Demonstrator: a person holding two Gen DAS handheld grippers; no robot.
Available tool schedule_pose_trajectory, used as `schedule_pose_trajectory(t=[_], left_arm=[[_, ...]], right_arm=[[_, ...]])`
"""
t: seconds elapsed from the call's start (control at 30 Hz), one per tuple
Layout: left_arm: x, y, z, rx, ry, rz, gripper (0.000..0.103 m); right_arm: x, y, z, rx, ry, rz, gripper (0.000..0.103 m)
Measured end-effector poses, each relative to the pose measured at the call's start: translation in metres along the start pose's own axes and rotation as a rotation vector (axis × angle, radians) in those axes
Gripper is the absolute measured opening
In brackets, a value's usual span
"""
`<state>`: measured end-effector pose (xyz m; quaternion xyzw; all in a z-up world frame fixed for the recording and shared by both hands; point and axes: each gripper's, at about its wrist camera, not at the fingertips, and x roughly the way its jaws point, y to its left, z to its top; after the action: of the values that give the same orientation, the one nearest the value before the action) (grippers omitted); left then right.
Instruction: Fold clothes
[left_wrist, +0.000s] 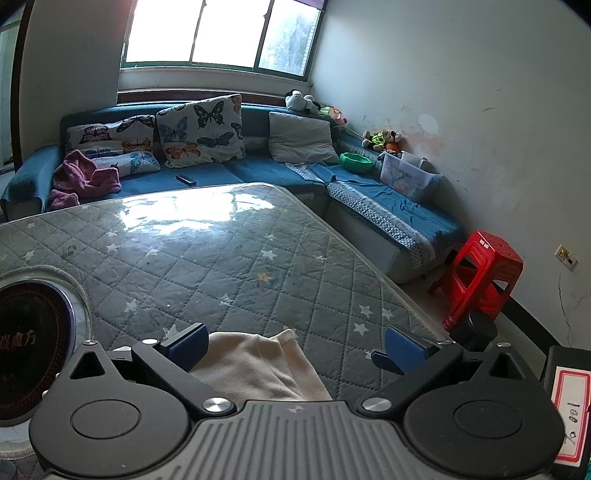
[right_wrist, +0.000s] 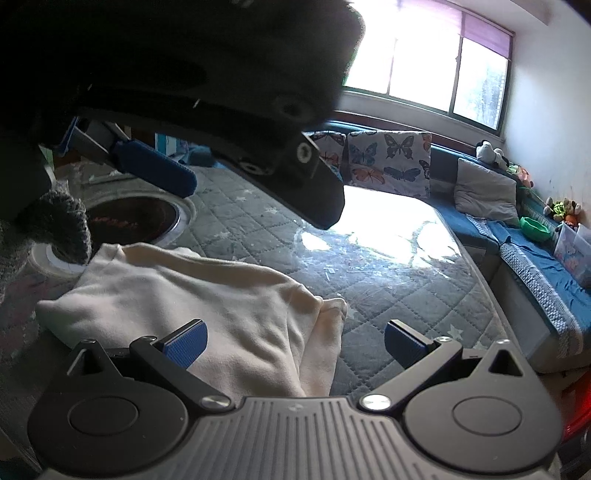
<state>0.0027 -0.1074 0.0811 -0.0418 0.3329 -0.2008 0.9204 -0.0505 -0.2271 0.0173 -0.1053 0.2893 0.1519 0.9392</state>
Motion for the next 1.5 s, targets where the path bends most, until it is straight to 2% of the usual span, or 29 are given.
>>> schedule_pose_trajectory(t=[0.33, 0.53, 0.93, 1.2, 1.5], left_arm=[[-0.005, 0.025, -0.001, -0.056, -0.008, 0.050, 0.103], [-0.010, 0.049, -0.005, -0.106, -0.009, 0.110, 0.103], [-0.020, 0.080, -0.011, -0.172, -0.011, 0.190, 0.103], [-0.021, 0.083, -0.014, -0.175, 0.001, 0.207, 0.103], [-0.020, 0.082, -0.016, -0.178, 0.009, 0.205, 0.103]], right_arm=[[0.008, 0.005, 0.016, -0.014, 0.047, -0.076, 0.103], [0.018, 0.013, 0.030, -0.073, 0.071, -0.184, 0.103], [0.025, 0.017, 0.059, -0.082, 0.094, -0.336, 0.103], [0.036, 0.010, 0.067, -0.004, 0.186, -0.305, 0.103], [0.040, 0.002, 0.069, 0.093, 0.242, -0.263, 0.103]])
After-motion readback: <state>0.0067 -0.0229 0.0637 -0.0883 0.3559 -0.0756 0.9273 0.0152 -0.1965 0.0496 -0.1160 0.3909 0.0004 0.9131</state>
